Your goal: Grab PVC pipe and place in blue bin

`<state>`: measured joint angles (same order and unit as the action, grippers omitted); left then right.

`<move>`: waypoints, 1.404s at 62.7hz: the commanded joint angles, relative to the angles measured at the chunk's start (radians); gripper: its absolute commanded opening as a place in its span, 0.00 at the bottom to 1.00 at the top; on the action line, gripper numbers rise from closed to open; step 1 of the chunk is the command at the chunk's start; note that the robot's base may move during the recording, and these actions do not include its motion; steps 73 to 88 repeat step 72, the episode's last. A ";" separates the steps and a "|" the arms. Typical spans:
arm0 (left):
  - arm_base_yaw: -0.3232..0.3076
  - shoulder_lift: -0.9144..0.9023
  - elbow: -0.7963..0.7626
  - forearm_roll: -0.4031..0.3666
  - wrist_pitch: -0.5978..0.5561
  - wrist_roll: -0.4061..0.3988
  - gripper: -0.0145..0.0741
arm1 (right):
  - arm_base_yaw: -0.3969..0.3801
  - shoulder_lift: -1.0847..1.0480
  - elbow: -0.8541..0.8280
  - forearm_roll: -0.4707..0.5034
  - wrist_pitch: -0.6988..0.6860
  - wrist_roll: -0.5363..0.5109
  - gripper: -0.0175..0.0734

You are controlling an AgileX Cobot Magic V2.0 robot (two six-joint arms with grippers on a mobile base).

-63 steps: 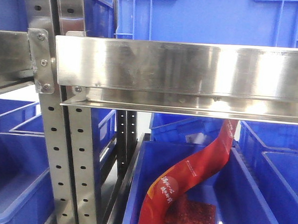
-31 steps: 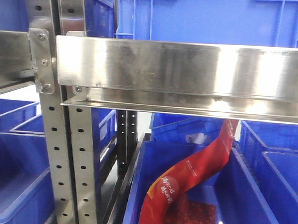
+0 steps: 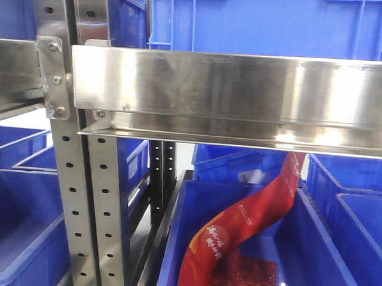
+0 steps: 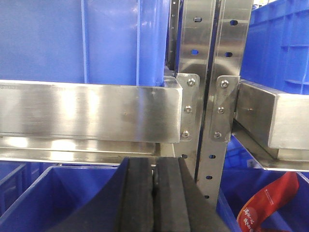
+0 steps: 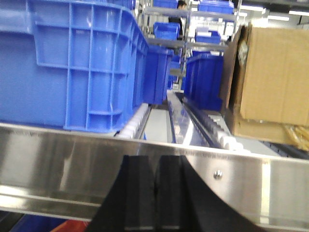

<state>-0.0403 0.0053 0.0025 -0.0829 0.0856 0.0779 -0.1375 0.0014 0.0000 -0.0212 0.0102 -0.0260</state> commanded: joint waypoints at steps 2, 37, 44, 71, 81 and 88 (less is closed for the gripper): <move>-0.003 -0.005 -0.002 0.004 -0.012 0.003 0.04 | 0.000 -0.001 0.000 -0.008 0.000 -0.003 0.01; -0.003 -0.005 -0.002 0.004 -0.012 0.003 0.04 | 0.000 -0.001 0.000 -0.008 -0.004 -0.003 0.01; -0.003 -0.005 -0.002 0.004 -0.012 0.003 0.04 | 0.000 -0.001 0.000 -0.008 -0.004 -0.003 0.01; -0.003 -0.005 -0.002 0.004 -0.012 0.003 0.04 | 0.000 -0.001 0.000 -0.008 -0.004 -0.003 0.01; -0.003 -0.005 -0.002 0.004 -0.012 0.003 0.04 | 0.000 -0.001 0.000 -0.008 -0.004 -0.003 0.01; -0.003 -0.005 -0.002 0.004 -0.012 0.003 0.04 | 0.000 -0.001 0.000 -0.008 -0.004 -0.003 0.01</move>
